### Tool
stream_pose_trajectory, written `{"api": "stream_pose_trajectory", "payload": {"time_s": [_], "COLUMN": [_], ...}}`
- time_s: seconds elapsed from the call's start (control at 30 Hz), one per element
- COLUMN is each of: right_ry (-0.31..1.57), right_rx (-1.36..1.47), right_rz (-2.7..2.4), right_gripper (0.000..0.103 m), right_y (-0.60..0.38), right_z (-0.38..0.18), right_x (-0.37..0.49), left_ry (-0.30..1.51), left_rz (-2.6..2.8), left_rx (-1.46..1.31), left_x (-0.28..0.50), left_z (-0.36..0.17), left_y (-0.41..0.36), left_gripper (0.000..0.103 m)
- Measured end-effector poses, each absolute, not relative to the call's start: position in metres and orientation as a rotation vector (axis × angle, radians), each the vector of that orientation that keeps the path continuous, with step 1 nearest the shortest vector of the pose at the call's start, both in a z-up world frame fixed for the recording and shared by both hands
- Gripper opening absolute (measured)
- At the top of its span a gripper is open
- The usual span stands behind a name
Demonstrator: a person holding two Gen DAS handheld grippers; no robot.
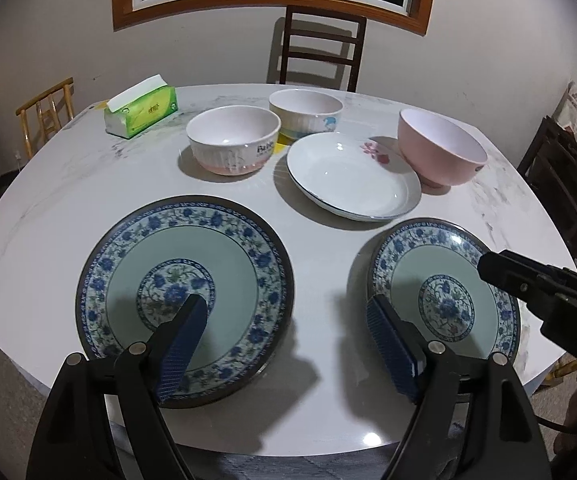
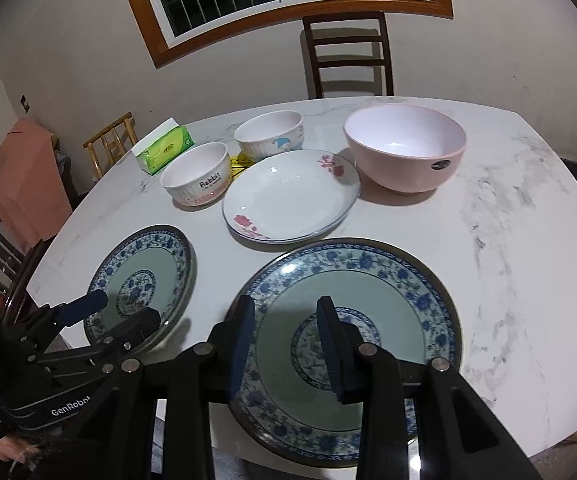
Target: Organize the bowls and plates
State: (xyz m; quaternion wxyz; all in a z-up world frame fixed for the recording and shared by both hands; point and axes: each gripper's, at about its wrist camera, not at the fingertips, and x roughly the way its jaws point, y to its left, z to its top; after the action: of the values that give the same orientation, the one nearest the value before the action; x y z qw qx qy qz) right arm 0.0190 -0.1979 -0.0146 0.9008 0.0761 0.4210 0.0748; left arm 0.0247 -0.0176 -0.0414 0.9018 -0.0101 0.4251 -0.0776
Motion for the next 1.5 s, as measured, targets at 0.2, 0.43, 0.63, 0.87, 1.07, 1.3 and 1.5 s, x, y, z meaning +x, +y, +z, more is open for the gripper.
{"api": "stream_pose_trajectory", "payload": {"time_s": [0.2,0.43,0.63,0.87,1.07,1.3,1.5], "right_ry": [0.868,0.868,0.873,0.881,0.892,0.917,0.939], "right_rx": [0.171,0.177,0.191,0.207,0.223,0.251,0.276], "right_rz": [0.144,0.122,0.1,0.07,0.053,0.047,0.051], "right_gripper": [0.033,0.033,0.033,0.033,0.033,0.033,0.033], "right_y": [-0.21,-0.225,-0.241,-0.26,-0.273,-0.286,-0.298], "right_z": [-0.014,-0.015,-0.019,-0.023,-0.028,-0.037,-0.043], "right_x": [0.014,0.011,0.009,0.006,0.005,0.005,0.006], "left_ry": [0.894,0.917,0.938,0.955,0.972,1.013,1.021], "left_rz": [-0.167,-0.196,-0.202,-0.203,-0.204,-0.211,-0.237], "left_rx": [0.017,0.03,0.026,0.029,0.035,0.02,-0.009], "left_x": [0.023,0.024,0.026,0.028,0.03,0.034,0.037], "left_z": [-0.048,-0.053,-0.057,-0.059,-0.062,-0.07,-0.07], "left_y": [-0.03,-0.043,-0.049,-0.055,-0.059,-0.062,-0.062], "left_gripper": [0.078,0.078,0.078,0.078,0.078,0.079,0.078]}}
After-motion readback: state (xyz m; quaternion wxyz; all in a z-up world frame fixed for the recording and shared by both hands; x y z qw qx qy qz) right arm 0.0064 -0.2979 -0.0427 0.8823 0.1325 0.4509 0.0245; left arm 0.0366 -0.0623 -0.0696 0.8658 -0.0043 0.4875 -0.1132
